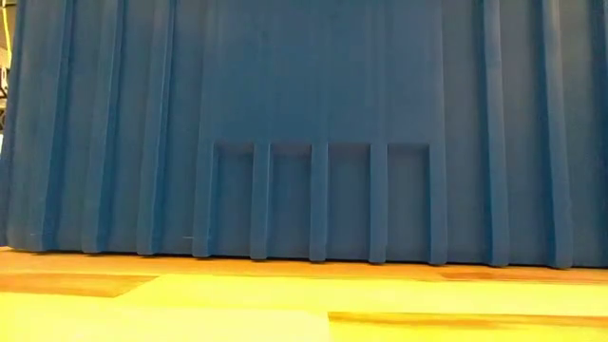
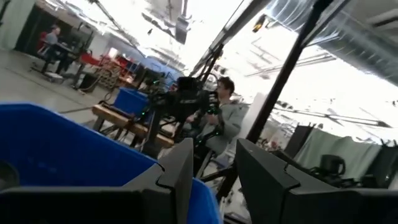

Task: Pick and place slides into bin
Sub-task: Return to Home Position

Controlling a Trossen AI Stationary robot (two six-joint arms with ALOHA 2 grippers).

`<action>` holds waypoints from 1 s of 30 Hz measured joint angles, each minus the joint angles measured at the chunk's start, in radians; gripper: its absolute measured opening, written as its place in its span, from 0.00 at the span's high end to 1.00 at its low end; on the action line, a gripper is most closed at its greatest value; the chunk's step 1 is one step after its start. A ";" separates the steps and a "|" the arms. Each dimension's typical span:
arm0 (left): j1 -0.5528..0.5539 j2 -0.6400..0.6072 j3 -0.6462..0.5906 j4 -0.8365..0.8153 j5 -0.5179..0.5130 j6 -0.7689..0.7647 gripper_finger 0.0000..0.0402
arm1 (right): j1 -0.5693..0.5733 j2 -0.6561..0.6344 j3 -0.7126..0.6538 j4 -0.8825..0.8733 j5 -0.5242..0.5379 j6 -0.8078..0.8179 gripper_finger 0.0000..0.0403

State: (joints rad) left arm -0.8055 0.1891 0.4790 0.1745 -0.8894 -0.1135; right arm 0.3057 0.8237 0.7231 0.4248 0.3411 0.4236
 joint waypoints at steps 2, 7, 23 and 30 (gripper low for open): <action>0.000 -0.018 -0.008 -0.021 0.005 0.002 0.72 | 0.018 -0.040 -0.045 0.003 0.002 -0.022 0.37; 0.000 -0.065 -0.009 -0.199 0.067 -0.134 0.72 | 0.044 -0.114 -0.125 -0.001 -0.001 -0.040 0.37; 0.000 -0.178 -0.039 -0.354 0.194 -0.293 0.72 | 0.129 -0.271 -0.135 -0.413 0.176 0.066 0.37; 0.000 -0.184 -0.036 -0.294 0.199 -0.250 0.72 | 0.126 -0.223 -0.135 -0.516 0.203 0.402 0.37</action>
State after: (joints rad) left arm -0.8052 0.0055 0.4430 -0.1191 -0.6907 -0.3637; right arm 0.4320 0.6005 0.5885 -0.0913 0.5442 0.8260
